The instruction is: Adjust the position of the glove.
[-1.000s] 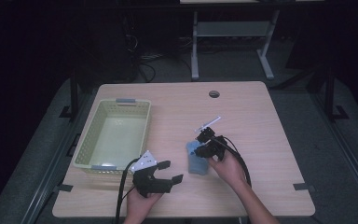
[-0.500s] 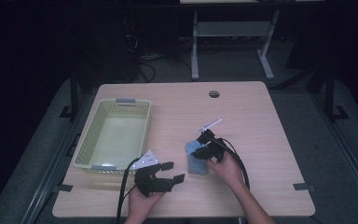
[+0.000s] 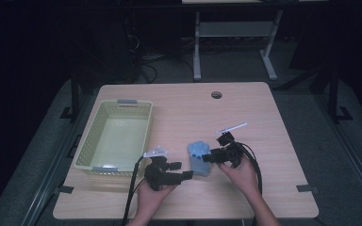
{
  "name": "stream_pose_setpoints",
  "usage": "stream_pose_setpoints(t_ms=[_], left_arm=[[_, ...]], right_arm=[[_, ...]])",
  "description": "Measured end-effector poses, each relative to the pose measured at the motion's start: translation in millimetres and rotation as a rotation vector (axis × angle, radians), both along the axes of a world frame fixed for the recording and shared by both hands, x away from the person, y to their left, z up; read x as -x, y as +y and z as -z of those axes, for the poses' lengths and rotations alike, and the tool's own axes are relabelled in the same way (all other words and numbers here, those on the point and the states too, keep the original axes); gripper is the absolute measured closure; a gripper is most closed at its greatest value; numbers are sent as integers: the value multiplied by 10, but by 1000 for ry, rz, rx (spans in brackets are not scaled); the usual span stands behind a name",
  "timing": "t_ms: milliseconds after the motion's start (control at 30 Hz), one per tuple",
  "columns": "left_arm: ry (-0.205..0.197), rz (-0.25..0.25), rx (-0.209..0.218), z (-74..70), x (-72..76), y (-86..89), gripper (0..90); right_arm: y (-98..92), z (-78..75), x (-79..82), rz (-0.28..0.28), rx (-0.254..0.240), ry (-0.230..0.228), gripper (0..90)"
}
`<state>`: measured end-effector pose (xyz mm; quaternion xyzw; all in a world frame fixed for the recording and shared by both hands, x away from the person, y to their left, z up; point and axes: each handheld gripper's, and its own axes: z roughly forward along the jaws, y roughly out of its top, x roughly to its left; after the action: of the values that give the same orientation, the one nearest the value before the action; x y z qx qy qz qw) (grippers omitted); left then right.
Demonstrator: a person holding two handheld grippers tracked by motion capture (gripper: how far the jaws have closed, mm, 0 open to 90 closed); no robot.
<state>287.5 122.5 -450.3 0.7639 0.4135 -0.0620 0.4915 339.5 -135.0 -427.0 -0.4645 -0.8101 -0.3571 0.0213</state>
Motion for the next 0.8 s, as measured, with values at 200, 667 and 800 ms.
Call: stream_pose_setpoints(t_ms=[200,667,800], left_arm=[[82,-42,15,8,-136,-81,214],[233,-85,69,138,-317,-165,269],[223,-106,66,168,-349,-155,323]], right_arm=[[-111,71,63,54,-90,40,423],[-131,287,141,114,-150,87,418],[-110,308,133,117,-147,85,442]])
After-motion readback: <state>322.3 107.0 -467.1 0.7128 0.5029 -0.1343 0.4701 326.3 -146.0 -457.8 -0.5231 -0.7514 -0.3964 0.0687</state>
